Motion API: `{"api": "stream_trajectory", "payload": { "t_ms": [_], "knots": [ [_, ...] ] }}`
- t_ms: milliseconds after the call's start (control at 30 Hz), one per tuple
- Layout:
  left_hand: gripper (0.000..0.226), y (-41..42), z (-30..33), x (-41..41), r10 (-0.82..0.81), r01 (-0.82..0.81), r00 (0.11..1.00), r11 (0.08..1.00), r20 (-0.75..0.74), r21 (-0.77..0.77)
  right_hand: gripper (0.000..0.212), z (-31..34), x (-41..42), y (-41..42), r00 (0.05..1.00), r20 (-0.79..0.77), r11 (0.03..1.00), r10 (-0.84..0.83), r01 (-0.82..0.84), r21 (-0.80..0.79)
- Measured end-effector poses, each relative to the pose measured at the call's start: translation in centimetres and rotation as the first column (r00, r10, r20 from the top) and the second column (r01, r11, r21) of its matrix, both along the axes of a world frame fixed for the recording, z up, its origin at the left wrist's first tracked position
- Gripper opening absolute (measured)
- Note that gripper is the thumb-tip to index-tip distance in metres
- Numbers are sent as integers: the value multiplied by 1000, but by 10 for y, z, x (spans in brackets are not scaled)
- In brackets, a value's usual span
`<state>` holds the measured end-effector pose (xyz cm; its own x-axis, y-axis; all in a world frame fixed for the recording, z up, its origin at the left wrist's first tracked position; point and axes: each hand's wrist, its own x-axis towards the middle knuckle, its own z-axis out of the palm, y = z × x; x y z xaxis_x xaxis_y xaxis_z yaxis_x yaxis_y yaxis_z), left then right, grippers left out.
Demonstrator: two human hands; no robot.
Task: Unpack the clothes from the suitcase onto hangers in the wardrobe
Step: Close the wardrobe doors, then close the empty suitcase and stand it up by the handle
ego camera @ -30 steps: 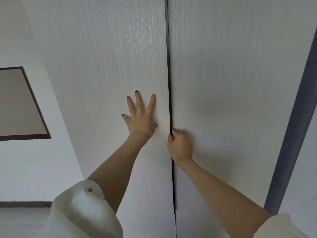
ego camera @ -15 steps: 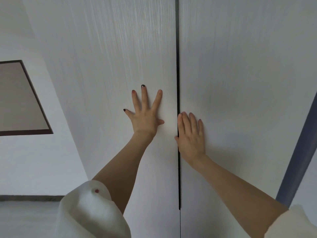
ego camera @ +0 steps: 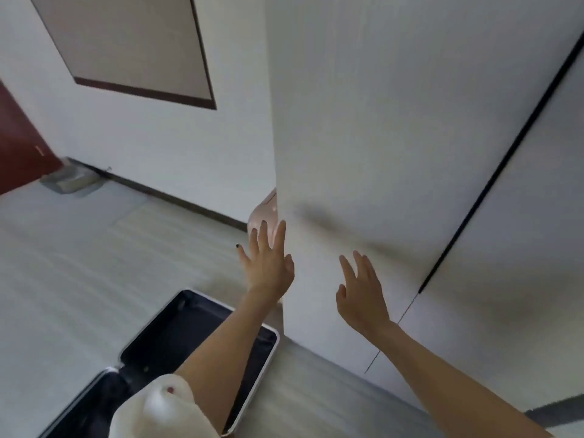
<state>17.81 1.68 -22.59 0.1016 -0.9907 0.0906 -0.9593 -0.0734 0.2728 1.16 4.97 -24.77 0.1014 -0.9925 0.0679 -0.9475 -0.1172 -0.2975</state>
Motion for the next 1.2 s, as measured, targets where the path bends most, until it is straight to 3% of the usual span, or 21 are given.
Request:
{"api": "stream_trajectory", "payload": {
  "t_ms": [100,267,467,600,667,767,833,900,1000,1133,1200],
  "knots": [
    [67,36,-50,62,95,-92,995,987,-18,132,55,-49,60,10,993,48,976,111,-118,180],
    [63,94,-140,146,250,-205,960,932,-123,298,51,-128,143,33,955,227,857,189,-273,436],
    [63,149,-275,215,473,-261,826,804,-307,535,50,-263,213,42,970,207,699,129,-237,675],
    [67,168,-368,238,637,-310,669,707,-382,635,50,-352,239,41,978,208,601,30,-183,778],
    [70,165,-426,244,737,-337,516,643,-437,687,46,-413,248,31,975,219,576,-27,-164,801],
    [73,154,-511,245,842,-342,312,531,-440,775,27,-501,257,10,964,214,552,-156,-94,828],
    [74,142,-567,247,871,-373,255,488,-419,789,16,-559,262,-10,947,187,550,-262,-13,835],
    [75,125,-615,255,903,-448,212,431,-375,783,13,-603,266,-32,880,154,527,-449,121,841],
    [76,91,-691,268,929,-578,214,370,-302,728,48,-682,271,-70,687,149,475,-711,314,822],
    [83,52,-742,274,969,-682,136,241,-204,690,56,-741,276,-110,511,196,440,-837,415,796],
    [87,37,-753,275,985,-718,129,174,-116,674,50,-756,274,-123,486,210,454,-848,464,761]
  ]
}}
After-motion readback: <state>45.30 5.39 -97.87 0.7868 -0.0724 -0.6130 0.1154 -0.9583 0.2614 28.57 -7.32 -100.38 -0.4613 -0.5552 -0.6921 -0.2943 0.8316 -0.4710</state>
